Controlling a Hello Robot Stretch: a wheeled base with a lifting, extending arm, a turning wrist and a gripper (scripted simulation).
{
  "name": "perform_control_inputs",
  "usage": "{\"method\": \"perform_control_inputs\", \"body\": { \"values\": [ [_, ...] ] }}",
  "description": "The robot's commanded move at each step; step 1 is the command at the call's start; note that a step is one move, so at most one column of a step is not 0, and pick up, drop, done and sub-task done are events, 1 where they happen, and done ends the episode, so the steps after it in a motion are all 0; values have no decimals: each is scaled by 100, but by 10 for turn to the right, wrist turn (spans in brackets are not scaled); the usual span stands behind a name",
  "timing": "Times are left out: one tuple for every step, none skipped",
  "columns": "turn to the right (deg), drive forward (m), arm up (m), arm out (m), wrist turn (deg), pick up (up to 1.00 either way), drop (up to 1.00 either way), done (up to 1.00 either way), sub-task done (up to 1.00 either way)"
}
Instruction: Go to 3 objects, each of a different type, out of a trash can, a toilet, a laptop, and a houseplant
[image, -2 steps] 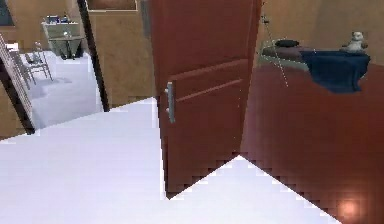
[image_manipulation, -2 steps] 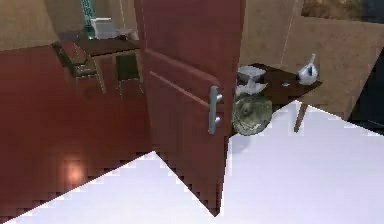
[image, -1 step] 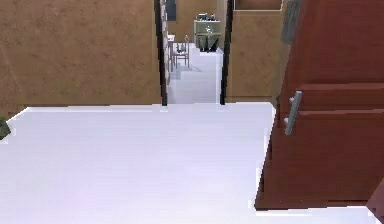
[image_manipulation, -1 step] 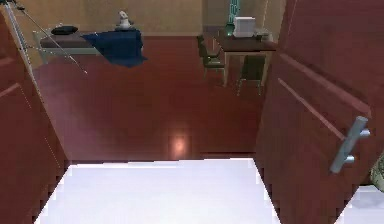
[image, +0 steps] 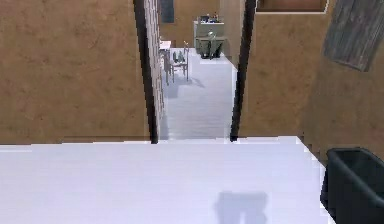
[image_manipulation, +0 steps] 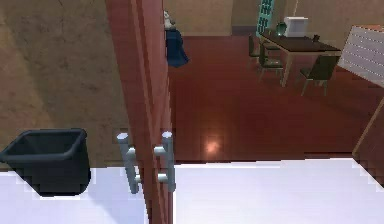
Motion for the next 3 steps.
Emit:
{"method": "perform_control_inputs", "body": {
  "values": [
    [-150,0,0,0,0,0,0,0,0],
    [0,10,0,0,0,0,0,0,0],
    [450,0,0,0,0,0,0,0,0]
  ]
}}
